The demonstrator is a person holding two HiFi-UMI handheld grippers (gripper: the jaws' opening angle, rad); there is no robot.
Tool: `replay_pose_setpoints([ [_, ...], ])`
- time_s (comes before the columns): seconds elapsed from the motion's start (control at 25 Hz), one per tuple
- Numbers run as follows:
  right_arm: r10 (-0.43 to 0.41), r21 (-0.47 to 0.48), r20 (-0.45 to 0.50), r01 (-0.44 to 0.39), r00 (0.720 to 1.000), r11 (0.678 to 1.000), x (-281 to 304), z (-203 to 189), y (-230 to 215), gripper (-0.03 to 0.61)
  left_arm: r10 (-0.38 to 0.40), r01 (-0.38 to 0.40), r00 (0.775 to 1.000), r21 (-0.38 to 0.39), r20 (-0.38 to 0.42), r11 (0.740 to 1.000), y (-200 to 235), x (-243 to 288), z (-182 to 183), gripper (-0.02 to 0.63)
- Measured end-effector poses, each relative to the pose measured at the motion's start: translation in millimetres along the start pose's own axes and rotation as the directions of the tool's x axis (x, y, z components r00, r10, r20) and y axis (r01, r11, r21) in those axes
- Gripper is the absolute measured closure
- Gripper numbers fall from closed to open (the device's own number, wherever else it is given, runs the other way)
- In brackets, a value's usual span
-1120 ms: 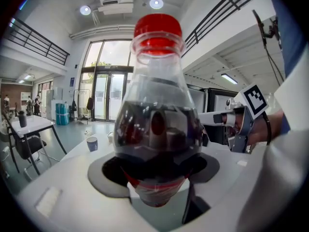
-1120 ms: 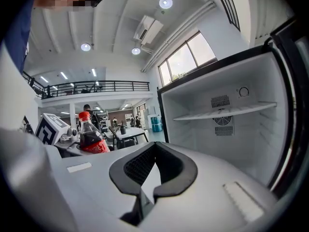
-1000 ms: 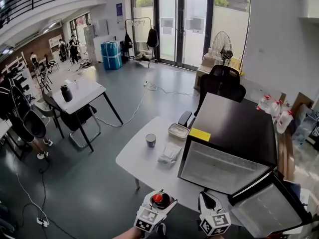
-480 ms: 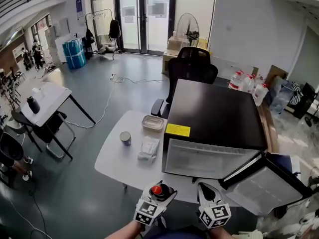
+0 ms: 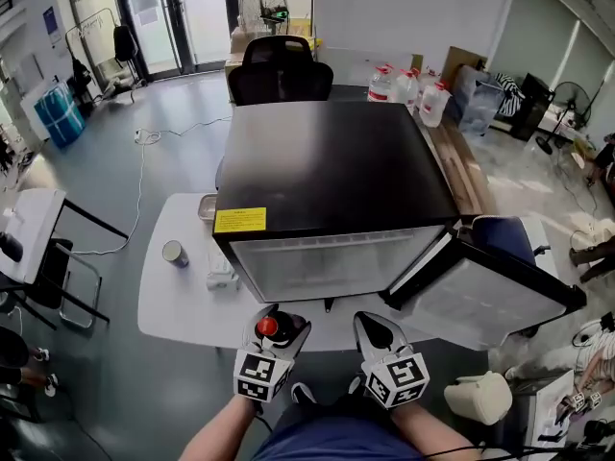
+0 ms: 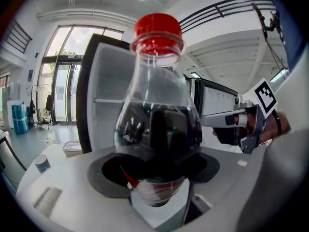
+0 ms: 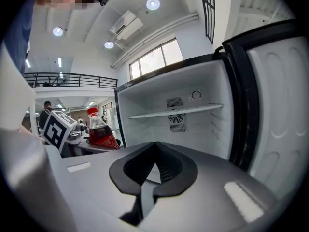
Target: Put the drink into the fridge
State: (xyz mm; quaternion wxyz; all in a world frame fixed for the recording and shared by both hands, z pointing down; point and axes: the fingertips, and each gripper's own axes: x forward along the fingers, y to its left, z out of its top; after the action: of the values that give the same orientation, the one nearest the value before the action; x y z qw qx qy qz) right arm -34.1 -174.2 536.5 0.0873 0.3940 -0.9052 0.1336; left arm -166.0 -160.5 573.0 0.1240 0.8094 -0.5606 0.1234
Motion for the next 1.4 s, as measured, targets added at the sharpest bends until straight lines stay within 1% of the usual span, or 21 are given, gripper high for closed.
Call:
replay_pose_setpoints([
  [0.2, -0.021, 0.025, -0.001, 0.021, 1.0, 0.999, -14.9, -2.3, -31.3, 0.572, 0.014, -0.014, 1.0, 0.011, -0.022, 1.0, -6.6, 39.7, -0.6, 0.298],
  [0.4, -0.034, 0.045, -0.003, 0.035, 0.999, 0.998, -27.9, -6.1, -53.2, 0.572, 0.001, -0.001, 0.999, 0.0, -0.05, 1.0, -14.0, 78.5, -4.3, 0.298],
  [0.6, -0.071, 0.066, -0.009, 0.071, 0.997, 0.995, -41.9, -10.4, -76.1, 0.572, -0.012, 0.013, 0.998, 0.015, -0.062, 1.0, -20.5, 111.6, -3.0, 0.298],
  [0.76, -0.106, 0.077, -0.013, 0.107, 0.994, 0.991, -52.3, -15.3, -87.8, 0.572, -0.025, 0.028, 0.996, 0.031, -0.08, 0.999, -23.8, 134.2, -8.0, 0.298],
  [1.12, -0.168, 0.088, -0.037, 0.17, 0.985, 0.981, -70.1, -25.2, -112.8, 0.572, -0.051, 0.056, 0.992, 0.038, -0.114, 0.998, -32.4, 191.0, -14.9, 0.298],
  [1.4, -0.214, 0.102, -0.041, 0.218, 0.976, 0.971, -83.5, -29.1, -125.4, 0.572, -0.06, 0.068, 0.991, 0.073, -0.116, 0.995, -36.5, 217.2, -5.4, 0.298],
])
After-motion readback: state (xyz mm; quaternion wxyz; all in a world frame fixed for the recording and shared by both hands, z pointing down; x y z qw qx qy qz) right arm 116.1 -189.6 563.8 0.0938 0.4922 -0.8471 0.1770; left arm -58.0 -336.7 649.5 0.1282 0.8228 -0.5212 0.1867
